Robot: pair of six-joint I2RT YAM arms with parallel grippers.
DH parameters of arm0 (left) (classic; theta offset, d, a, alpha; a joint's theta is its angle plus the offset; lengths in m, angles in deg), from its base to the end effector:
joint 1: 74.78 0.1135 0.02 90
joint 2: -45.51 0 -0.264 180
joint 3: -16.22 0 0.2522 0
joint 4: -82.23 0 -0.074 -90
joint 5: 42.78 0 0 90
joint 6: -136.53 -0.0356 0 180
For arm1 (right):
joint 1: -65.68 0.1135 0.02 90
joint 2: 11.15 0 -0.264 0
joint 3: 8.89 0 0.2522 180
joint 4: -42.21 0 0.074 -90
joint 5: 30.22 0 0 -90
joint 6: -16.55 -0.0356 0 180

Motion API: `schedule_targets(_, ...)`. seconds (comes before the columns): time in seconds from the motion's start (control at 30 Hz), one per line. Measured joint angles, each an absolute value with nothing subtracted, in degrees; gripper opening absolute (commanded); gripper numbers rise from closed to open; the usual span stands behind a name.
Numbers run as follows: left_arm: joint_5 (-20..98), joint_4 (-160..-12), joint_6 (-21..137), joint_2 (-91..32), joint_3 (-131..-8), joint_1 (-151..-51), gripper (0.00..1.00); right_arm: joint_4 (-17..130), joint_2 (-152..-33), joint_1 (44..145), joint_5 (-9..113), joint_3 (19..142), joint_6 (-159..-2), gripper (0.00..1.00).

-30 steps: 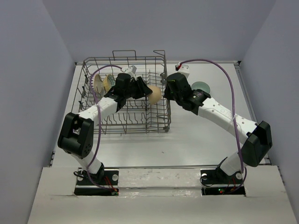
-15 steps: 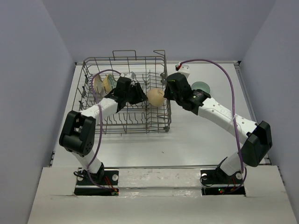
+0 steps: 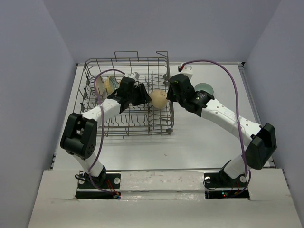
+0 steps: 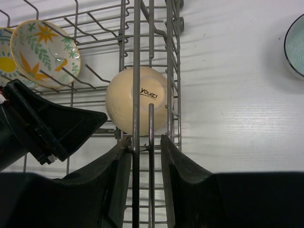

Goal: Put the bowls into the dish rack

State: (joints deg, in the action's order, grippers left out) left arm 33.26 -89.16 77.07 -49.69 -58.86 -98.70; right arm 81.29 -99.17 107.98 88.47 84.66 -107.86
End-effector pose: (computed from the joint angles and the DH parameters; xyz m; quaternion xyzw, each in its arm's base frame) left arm 0.3402 -0.1603 0.2375 0.0125 0.8562 -0.3244 0.4019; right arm 0.2701 0.2226 0.3435 0.0582 0.8597 0.1131 0.4948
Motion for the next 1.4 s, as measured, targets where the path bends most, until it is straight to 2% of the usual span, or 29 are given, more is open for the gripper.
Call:
schedule_targets(0.13, 33.39, -86.06, 76.24, -49.16, -62.03, -99.38, 0.56, 82.82, -99.17, 107.96, 89.08, 86.17, -106.73, 0.5)
schedule_targets(0.17, 33.61, -85.09, 75.83, -48.51, -63.47, -99.57, 0.56, 83.04, -99.11, 107.92, 89.67, 87.02, -106.31, 0.56)
schedule_targets(0.4, 35.93, -80.48, 73.38, -40.86, -68.26, -99.97, 0.59, 83.74, -97.03, 107.37, 93.02, 92.88, -104.46, 0.68)
schedule_targets(0.5, 37.44, -79.35, 72.37, -37.08, -68.32, -99.97, 0.59, 83.72, -96.14, 106.67, 97.52, 94.58, -103.82, 0.68)
schedule_targets(0.6, 39.1, -78.47, 71.35, -34.69, -68.28, -99.97, 0.6, 83.78, -95.2, 101.77, 98.15, 94.63, -104.76, 0.68)
schedule_targets(0.77, 39.75, -78.19, 70.87, -31.94, -66.48, -99.94, 0.6, 82.95, -95.92, 81.58, 95.25, 88.0, -109.57, 0.66)
schedule_targets(0.87, 39.29, -78.14, 70.87, -30.76, -65.2, -99.94, 0.6, 82.97, -100.29, 75.98, 93.28, 86.78, -111.56, 0.66)
schedule_targets(1.1, 38.77, -78.27, 70.73, -29.45, -62.97, -99.94, 0.61, 82.58, -115.79, 71.81, 86.61, 86.8, -114.14, 0.64)
schedule_targets(1.4, 38.18, -78.62, 70.76, -29.25, -62.59, -99.94, 0.61, 82.14, -121.16, 69.99, 82.85, 86.8, -115.6, 0.61)
